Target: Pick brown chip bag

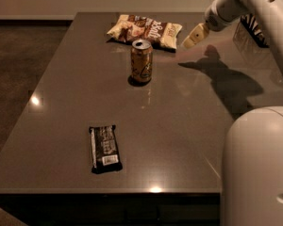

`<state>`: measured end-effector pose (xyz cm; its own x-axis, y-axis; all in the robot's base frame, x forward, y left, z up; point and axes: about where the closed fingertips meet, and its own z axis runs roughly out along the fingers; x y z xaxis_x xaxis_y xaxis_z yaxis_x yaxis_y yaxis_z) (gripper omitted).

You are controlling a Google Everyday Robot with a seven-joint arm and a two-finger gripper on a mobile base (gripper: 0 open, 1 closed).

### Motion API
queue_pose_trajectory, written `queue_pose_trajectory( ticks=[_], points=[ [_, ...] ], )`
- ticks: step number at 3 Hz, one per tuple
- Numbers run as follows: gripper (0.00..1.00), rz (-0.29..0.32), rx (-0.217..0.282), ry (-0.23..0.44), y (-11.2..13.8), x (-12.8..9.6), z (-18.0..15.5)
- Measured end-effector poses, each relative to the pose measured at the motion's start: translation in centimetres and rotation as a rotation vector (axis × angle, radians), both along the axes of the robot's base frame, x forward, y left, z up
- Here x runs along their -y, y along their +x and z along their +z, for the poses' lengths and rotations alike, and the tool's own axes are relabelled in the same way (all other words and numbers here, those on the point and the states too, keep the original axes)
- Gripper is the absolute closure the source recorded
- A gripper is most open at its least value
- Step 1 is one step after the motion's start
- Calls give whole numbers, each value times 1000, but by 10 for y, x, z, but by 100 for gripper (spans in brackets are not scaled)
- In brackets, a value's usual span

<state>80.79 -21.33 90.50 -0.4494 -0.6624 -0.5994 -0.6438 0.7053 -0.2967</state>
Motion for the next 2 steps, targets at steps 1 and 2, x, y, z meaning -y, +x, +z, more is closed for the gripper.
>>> queue_pose_trajectory(
  ticks=[1, 2],
  points=[
    [0, -70, 66, 99, 18, -21, -19],
    [0, -95, 91, 148, 23, -36, -32]
  ],
)
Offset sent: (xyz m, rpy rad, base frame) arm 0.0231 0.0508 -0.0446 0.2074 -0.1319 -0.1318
